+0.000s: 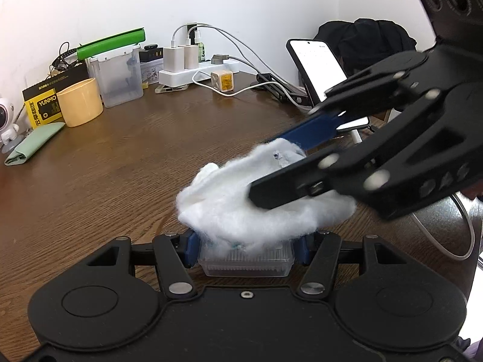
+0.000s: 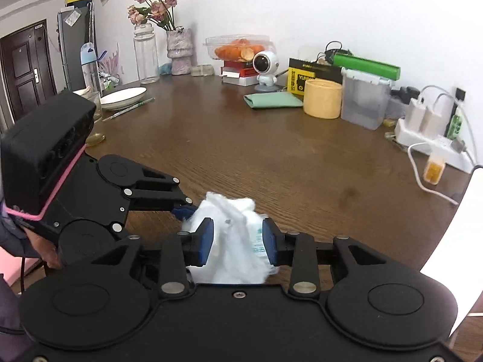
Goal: Clean container
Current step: 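Rub the cotton back and forth across the box with the right tool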
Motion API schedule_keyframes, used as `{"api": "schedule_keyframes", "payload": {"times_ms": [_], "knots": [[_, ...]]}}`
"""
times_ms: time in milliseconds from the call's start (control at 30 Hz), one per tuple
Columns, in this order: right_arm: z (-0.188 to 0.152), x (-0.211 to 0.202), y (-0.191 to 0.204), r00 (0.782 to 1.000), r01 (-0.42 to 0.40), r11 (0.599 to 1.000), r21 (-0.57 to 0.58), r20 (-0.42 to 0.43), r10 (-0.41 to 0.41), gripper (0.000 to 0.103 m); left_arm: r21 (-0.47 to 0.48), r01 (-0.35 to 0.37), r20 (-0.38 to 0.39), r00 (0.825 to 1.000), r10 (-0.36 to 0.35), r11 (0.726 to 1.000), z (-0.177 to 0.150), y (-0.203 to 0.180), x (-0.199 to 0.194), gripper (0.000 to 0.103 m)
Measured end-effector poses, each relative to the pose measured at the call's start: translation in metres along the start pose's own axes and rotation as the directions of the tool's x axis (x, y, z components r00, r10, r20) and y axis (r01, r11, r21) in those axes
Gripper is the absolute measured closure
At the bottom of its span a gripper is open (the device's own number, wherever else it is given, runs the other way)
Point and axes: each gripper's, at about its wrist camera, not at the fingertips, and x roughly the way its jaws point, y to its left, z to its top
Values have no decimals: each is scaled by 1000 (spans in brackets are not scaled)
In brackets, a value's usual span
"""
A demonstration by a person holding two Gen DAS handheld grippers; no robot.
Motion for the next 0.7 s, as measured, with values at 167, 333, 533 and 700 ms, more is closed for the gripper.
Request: {"api": "schedule_keyframes", "payload": {"times_ms": [167, 333, 533, 700], "knots": [[-4, 21, 4, 1000, 21, 1000, -6, 2, -21, 77, -1, 1, 0, 1000, -1, 1000, 0, 0, 0, 45], [-11, 17, 4, 1000, 10, 1000, -4, 26, -10, 85, -6, 3, 0, 1000, -3, 1000, 1, 3, 2, 45], [-1, 23, 1, 1000, 11, 999, -34, -16, -12, 88, -5, 3, -1, 1000, -3, 1000, 2, 6, 3, 45], [-3, 11, -12, 995, 79, 996, -40, -51, -81, 96, -5, 2, 0, 1000, -2, 1000, 1, 2, 1, 45]]}}
